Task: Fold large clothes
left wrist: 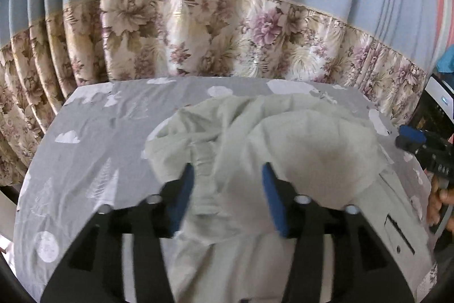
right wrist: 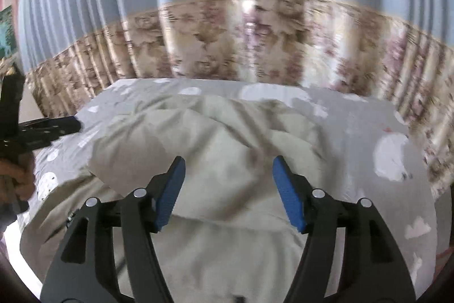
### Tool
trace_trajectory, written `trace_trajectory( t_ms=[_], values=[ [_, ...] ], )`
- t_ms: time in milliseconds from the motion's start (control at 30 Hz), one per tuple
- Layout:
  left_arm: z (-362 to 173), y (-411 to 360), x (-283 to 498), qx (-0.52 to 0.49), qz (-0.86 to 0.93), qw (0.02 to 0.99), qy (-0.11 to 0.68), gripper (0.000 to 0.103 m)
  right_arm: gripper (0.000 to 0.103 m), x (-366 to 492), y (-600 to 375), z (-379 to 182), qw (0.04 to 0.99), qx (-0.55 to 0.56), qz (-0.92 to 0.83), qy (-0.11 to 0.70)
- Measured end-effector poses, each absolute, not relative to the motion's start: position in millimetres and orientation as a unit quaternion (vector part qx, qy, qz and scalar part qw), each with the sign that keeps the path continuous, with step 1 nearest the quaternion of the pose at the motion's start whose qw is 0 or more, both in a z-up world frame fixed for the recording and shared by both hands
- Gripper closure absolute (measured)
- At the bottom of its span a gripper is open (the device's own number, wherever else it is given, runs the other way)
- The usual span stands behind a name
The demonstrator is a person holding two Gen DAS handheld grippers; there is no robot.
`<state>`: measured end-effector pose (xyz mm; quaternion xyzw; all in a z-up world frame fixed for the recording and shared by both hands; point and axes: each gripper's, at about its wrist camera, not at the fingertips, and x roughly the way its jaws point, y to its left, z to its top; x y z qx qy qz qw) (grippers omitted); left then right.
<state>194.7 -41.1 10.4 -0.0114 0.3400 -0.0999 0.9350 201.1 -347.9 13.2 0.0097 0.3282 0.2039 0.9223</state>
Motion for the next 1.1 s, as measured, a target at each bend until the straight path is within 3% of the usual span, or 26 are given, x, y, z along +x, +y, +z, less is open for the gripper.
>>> trace_trajectory(
  t_ms=[400,500,800,1100],
  values=[
    [-52.7,-77.8,267.7,0.014,-0.04,0.916,0.399,0.048,0.035,266.3,-296.2,-46.6,0.898,-0.01,0.177,0.402],
    [-62.8,-72.9,272.7,0.015,-0.031,0.917,0.397,0.036,0.035,274.2,-300.3,-63.1,0.894,-0.017,0.169,0.415],
    [-66.6,-78.2,269.9,0.034,-0.017,0.925,0.379,0.033,0.032,272.6,-290.5,-67.0,0.898,-0.048,0.15,0.411],
    [-21.2,-60.9,201.4,-0.006,-0.019,0.941,0.339,0.029,0.011,206.1,-326.8,-17.2,0.922,0.006,0.147,0.359]
  ],
)
